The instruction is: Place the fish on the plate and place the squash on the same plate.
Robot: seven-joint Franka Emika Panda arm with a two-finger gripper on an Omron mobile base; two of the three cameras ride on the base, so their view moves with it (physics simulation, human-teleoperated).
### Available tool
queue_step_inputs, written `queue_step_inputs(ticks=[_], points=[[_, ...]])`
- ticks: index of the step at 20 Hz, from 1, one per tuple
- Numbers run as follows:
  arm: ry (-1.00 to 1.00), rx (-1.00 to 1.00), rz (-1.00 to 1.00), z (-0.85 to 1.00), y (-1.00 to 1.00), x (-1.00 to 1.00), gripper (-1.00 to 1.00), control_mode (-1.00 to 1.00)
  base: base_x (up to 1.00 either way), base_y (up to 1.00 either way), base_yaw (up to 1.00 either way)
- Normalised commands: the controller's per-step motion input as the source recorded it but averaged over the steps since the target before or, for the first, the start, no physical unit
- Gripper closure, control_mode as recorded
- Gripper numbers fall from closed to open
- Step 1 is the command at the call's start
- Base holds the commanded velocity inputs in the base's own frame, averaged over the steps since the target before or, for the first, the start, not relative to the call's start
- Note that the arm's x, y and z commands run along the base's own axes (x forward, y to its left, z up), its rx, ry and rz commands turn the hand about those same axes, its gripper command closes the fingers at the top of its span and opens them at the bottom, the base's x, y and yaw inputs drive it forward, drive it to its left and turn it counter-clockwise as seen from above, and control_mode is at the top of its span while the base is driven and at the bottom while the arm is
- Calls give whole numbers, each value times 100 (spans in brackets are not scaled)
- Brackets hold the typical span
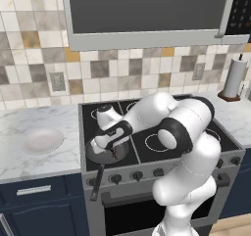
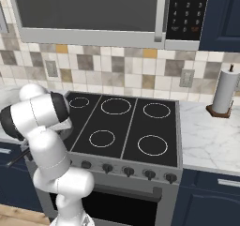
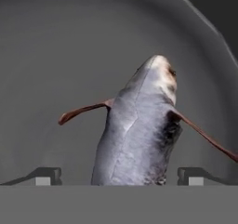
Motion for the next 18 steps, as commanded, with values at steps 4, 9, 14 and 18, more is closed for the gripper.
queue_step_inputs(ticks=[4,9,14,18], points=[[1,0,1,-8,0,0,100,-100,0,0,0],[3,0,2,1,0,-1,100,-100,0,0,0],[0,0,7,18,0,0,100,-100,0,0,0],[-2,0,10,44,11,0,100,-100,0,0,0]])
